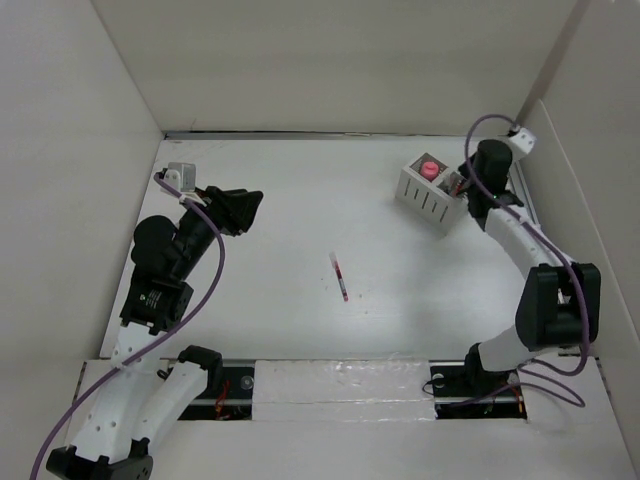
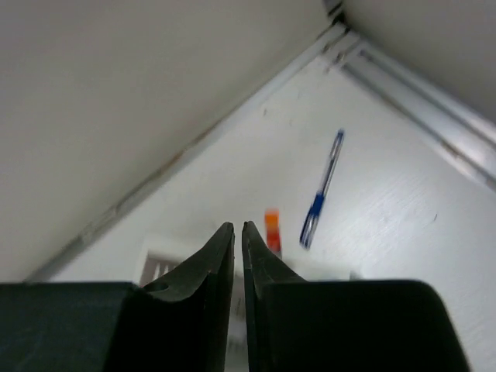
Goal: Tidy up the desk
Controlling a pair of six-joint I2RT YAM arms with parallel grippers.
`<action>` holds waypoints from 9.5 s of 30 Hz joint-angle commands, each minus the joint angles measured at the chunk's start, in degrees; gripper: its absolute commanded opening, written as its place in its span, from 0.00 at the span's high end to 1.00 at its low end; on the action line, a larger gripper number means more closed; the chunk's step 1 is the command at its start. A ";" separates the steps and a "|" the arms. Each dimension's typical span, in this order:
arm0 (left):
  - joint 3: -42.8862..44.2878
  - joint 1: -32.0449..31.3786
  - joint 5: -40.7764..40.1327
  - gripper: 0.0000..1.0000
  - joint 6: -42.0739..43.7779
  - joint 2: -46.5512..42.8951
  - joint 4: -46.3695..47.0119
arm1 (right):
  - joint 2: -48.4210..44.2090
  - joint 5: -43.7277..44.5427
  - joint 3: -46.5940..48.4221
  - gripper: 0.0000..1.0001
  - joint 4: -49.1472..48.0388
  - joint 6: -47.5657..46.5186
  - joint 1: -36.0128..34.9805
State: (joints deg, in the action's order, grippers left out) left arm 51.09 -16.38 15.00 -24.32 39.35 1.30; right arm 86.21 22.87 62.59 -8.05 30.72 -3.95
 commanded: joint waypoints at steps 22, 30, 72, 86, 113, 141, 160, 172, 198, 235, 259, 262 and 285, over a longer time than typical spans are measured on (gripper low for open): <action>-0.03 0.30 -0.15 0.60 0.15 -1.30 3.18 | 54.40 -13.38 66.60 0.40 31.32 4.70 17.22; 0.15 0.30 -1.03 0.60 0.58 -1.38 2.83 | 59.50 -13.99 68.72 0.45 34.15 5.40 17.22; -0.03 0.30 -0.59 0.60 0.06 -5.08 3.27 | 39.38 -16.46 35.32 0.55 21.94 7.51 23.28; -0.11 0.30 -0.77 0.60 0.06 -4.81 3.27 | 44.65 -15.84 42.62 0.61 30.11 8.21 23.81; 0.33 0.30 -3.93 0.59 1.02 -6.75 2.22 | 55.11 -8.20 61.16 0.70 47.60 5.93 18.36; 0.24 0.30 -4.90 0.59 1.55 -4.46 1.95 | 22.09 9.01 37.17 1.00 6.67 0.51 12.66; 0.15 0.30 -3.84 0.59 1.29 -3.76 2.22 | 3.61 28.45 1.41 1.00 -24.63 -21.92 -3.78; 0.06 0.30 -3.40 0.59 1.02 -4.81 2.30 | 9.84 34.34 1.40 1.00 -26.93 -28.00 -8.62; -0.11 0.30 -2.79 0.59 0.76 -4.46 2.74 | 3.10 32.69 1.75 0.48 -13.22 -16.67 -12.58; -0.03 0.30 -2.26 0.60 0.59 -5.95 2.74 | 25.85 -9.95 14.41 0.57 31.70 -9.01 -42.02; -0.20 0.30 -1.38 0.60 0.23 -5.69 3.10 | -13.35 13.58 -5.45 1.00 -19.85 -5.84 -11.63; -0.29 0.30 -1.29 0.60 0.23 -5.69 3.27 | -9.75 17.47 -3.88 1.00 -22.88 -7.96 -7.23; -0.38 0.30 -1.12 0.60 0.15 -4.64 3.18 | 8.79 36.89 3.68 1.00 -22.35 -24.91 -7.57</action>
State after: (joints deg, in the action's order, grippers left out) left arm 51.09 -16.38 13.08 -23.68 35.11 1.48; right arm 93.62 55.07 64.01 -25.58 11.25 -9.89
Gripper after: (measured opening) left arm 0.404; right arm 0.059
